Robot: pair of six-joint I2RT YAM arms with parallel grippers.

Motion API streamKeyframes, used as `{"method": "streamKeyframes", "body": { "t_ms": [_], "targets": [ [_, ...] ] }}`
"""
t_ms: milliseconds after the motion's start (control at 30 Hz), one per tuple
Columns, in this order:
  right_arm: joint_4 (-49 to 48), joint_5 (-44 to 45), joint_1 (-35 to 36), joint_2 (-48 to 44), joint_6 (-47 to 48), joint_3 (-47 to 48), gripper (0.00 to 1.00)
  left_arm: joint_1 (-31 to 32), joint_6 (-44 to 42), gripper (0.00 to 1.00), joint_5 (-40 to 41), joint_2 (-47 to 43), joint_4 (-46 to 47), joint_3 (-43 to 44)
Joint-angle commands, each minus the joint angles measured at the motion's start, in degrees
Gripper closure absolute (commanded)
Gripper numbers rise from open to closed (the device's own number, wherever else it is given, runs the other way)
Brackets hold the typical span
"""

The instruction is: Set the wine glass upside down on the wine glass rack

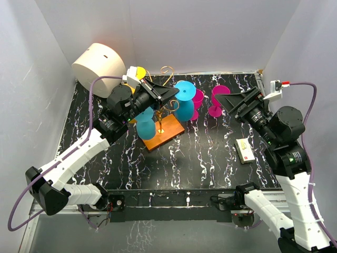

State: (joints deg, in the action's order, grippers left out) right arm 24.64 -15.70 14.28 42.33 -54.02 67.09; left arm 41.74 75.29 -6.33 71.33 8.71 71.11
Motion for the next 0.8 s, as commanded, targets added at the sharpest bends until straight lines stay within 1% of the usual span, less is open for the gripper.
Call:
{"method": "streamKeyframes", "body": {
  "t_ms": [0, 133, 300, 600, 767],
  "targets": [
    [-1.3, 2.1, 0.2, 0.2, 1.6, 1.5, 0.22, -0.5, -0.1, 1.0, 4.2, -1.0, -0.3, 0.2],
    [-2.0, 1.8, 0.2, 0.5, 1.6, 1.0, 0.22, -0.6, -1.6, 1.0, 7.0, -1.8, -4.1, 0.9],
    [1.5, 4.2, 0.2, 2.0, 4.8, 4.3, 0.21, -0.6, -5.4, 1.0, 12.2, -4.2, -7.9, 1.1],
    [-0.3, 2.7, 0.2, 3.5, 4.5, 3.6, 0.22, -0.6, -8.2, 1.0, 13.0, -5.5, -10.2, 1.6],
    [-1.1, 1.6, 0.2, 4.8, 4.2, 3.5, 0.22, -0.6, -8.7, 1.0, 13.7, -7.7, -10.9, 0.1]
  ]
}}
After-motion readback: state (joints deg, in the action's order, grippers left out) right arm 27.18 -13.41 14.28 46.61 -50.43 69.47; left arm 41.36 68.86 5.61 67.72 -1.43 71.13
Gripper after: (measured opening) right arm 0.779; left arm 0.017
